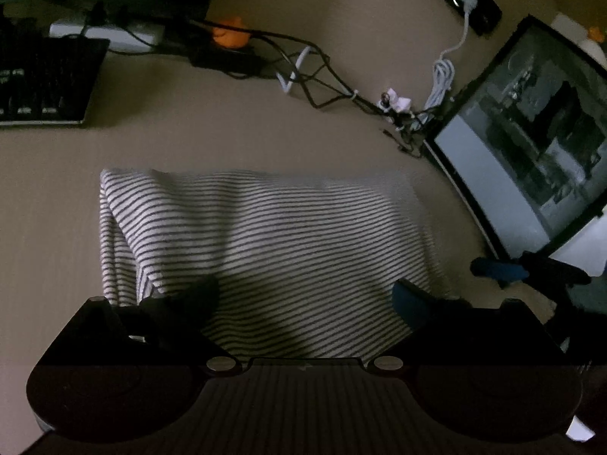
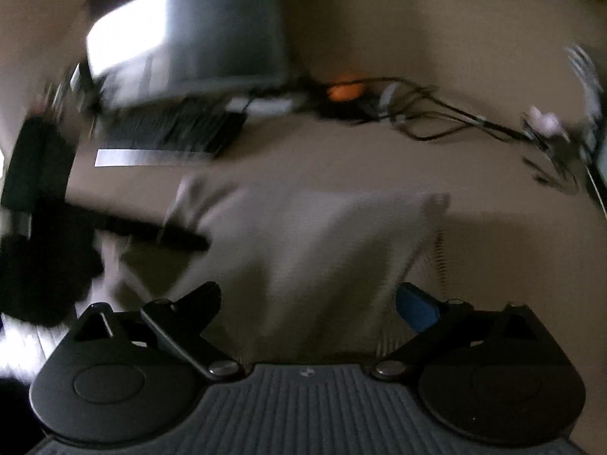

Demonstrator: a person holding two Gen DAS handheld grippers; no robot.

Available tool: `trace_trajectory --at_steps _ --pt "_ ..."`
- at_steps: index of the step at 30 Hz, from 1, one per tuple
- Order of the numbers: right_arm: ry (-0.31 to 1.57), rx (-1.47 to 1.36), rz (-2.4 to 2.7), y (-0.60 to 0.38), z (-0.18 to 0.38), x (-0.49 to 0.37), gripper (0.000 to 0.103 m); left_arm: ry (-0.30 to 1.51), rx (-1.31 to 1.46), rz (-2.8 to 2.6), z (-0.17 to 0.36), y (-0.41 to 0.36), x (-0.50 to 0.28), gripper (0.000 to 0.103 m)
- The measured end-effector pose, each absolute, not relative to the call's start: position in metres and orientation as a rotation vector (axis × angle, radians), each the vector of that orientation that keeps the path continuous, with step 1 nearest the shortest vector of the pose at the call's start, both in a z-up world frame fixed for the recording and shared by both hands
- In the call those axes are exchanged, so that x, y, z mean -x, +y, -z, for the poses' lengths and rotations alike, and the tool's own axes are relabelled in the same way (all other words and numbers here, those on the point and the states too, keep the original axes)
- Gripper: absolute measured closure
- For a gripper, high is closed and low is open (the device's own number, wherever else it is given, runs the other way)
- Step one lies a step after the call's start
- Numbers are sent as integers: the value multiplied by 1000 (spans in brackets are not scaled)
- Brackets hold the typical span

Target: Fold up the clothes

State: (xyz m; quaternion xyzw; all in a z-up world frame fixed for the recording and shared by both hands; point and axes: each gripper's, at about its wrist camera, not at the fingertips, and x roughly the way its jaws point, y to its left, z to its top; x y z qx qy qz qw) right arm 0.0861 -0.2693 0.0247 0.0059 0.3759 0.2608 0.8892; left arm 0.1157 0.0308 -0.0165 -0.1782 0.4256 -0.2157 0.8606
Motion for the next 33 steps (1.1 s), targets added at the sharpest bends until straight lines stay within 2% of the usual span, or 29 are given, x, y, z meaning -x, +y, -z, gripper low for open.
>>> trace_trajectory --at_steps 3,8,16,23,26,30,33 --pt "786 -114 -459 -279 -18 -97 1 891 384 445 17 30 -115 0" --pt "932 -229 -363 -279 19 -115 0 861 385 443 19 29 -110 0" --pt "906 -142 -376 -267 29 -120 0 857 460 428 21 34 -107 0" --pt "880 -11 -383 -253 34 -157 0 918 528 451 22 29 -106 0" --pt "870 44 -343 -242 29 -158 0 973 471 473 11 21 -110 0" --pt "823 79 -330 -239 18 -145 0 936 341 428 -10 18 -113 0" --pt "782 57 -314 -245 10 -136 0 949 357 409 -1 24 -122 0"
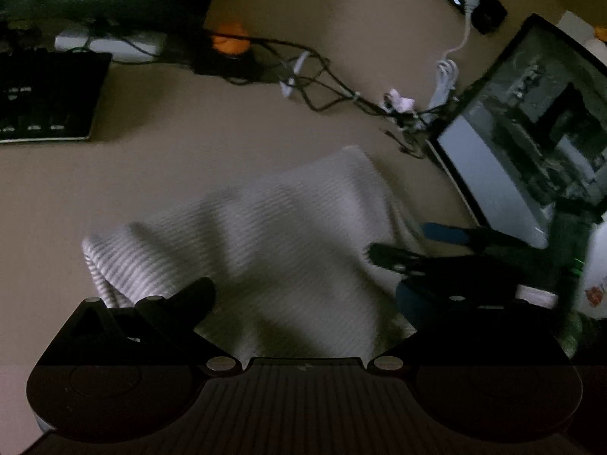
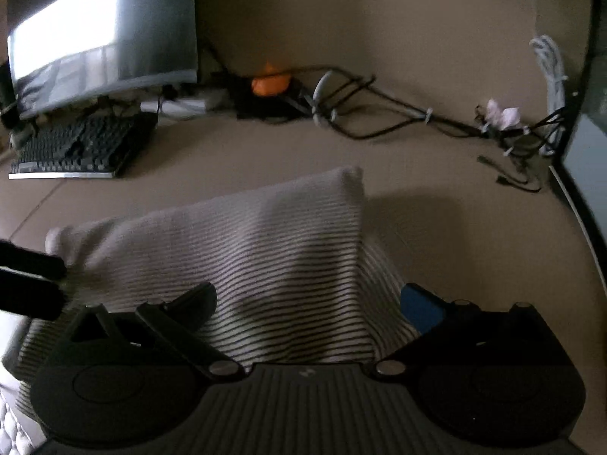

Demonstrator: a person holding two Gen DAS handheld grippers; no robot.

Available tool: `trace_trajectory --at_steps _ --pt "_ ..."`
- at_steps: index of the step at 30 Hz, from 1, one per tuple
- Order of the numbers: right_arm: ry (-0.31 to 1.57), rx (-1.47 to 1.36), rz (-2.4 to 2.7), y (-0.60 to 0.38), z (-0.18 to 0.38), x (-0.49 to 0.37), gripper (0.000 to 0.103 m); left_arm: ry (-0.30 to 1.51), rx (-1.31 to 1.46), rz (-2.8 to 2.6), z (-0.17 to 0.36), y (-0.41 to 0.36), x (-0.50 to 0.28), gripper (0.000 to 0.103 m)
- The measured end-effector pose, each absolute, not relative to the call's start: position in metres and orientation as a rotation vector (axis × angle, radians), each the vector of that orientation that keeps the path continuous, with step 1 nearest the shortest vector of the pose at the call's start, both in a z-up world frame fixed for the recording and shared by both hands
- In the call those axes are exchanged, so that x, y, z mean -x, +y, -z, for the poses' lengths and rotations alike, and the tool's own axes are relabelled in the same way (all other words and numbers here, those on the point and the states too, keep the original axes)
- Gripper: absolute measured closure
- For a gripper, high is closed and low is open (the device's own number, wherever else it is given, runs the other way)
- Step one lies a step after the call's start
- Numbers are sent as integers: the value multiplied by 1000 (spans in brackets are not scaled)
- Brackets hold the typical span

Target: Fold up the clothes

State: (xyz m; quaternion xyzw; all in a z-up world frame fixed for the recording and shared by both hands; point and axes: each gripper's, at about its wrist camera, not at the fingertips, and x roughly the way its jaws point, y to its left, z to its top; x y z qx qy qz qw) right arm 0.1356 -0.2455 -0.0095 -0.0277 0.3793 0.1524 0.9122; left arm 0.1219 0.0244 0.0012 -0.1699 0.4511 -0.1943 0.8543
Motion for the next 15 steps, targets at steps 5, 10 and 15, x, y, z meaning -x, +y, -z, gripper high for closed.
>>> trace_trajectory --at_steps 5,10,15 --pt "866 -79 -390 -258 16 -142 0 951 483 386 14 39 -131 0" --pt "892 -75 -414 -251 32 -164 0 948 508 367 17 36 -124 0" --pt "865 35 -414 -231 36 -198 0 976 529 387 16 22 -112 0"
